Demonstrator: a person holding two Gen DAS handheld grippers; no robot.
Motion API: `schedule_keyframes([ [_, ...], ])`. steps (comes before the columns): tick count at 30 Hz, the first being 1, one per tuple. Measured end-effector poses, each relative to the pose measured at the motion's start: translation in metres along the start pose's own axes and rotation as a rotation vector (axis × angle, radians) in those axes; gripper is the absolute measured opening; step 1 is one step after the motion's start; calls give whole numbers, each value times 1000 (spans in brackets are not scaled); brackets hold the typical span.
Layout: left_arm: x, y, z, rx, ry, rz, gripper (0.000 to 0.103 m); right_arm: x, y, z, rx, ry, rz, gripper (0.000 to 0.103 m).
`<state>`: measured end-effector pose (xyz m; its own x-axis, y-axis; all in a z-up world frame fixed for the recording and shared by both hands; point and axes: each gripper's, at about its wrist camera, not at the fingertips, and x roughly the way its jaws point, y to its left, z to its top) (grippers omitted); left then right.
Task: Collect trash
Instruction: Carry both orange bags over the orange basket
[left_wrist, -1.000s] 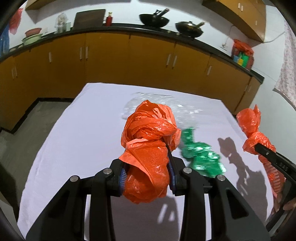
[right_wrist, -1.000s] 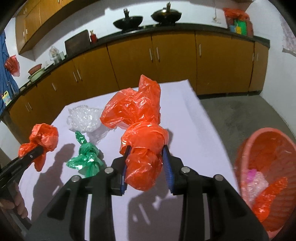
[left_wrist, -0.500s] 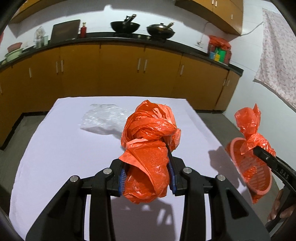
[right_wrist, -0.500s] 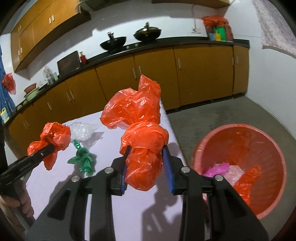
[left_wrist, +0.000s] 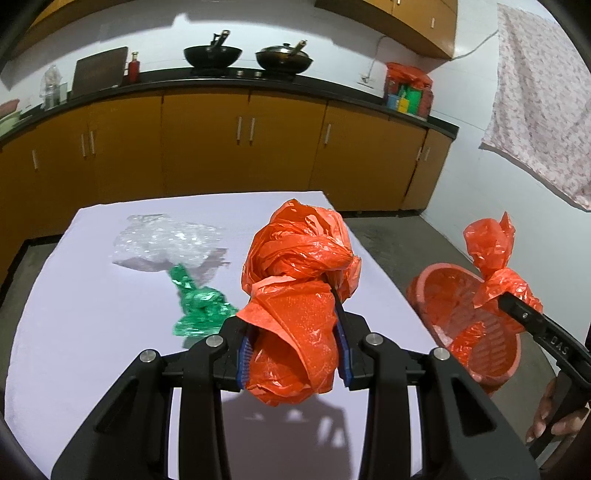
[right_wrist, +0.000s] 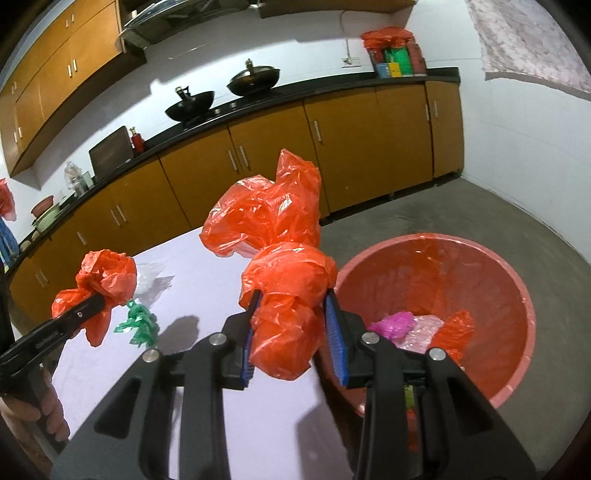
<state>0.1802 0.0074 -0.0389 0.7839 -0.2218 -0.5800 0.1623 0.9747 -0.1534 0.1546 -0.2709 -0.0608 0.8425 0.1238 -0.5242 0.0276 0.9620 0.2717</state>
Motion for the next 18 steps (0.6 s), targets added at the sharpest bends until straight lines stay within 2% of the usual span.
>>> schedule_keyframes([
  [18,13,-61,-2,57,21,-89,36,-19,-45,-2,53,-27,-62,33],
])
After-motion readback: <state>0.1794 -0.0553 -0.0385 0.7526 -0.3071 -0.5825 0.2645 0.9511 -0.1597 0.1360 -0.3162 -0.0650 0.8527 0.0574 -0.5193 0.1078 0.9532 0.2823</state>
